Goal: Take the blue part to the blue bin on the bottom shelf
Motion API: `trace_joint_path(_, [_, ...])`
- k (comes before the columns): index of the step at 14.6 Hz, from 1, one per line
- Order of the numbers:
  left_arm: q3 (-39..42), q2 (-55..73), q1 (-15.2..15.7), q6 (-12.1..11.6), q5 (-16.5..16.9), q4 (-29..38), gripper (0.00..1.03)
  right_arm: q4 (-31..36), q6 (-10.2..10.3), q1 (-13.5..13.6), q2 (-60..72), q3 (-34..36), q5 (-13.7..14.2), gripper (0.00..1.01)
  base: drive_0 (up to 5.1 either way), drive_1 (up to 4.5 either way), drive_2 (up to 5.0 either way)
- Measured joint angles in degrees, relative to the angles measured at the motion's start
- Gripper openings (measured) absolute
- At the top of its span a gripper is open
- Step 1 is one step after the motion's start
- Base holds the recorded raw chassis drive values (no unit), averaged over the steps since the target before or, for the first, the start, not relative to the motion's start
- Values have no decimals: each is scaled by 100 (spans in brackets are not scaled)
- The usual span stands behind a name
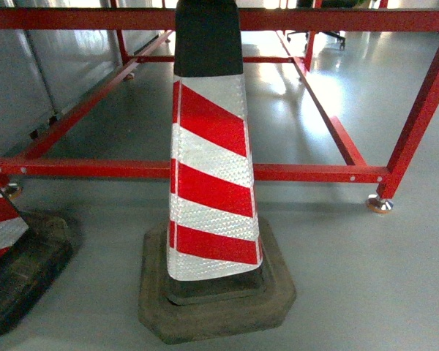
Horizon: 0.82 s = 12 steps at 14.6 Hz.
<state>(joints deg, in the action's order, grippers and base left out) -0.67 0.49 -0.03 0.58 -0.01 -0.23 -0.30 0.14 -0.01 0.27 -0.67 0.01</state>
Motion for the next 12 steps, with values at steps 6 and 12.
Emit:
trace_joint_path(6, [0, 0, 0, 0, 0, 0, 98, 0, 0, 0, 0, 0, 0, 98, 0, 0, 0])
trace_joint_path(12, [0, 0, 0, 2, -9, -7, 98, -2, 4, 0, 0, 0, -15, 98, 0, 0, 0])
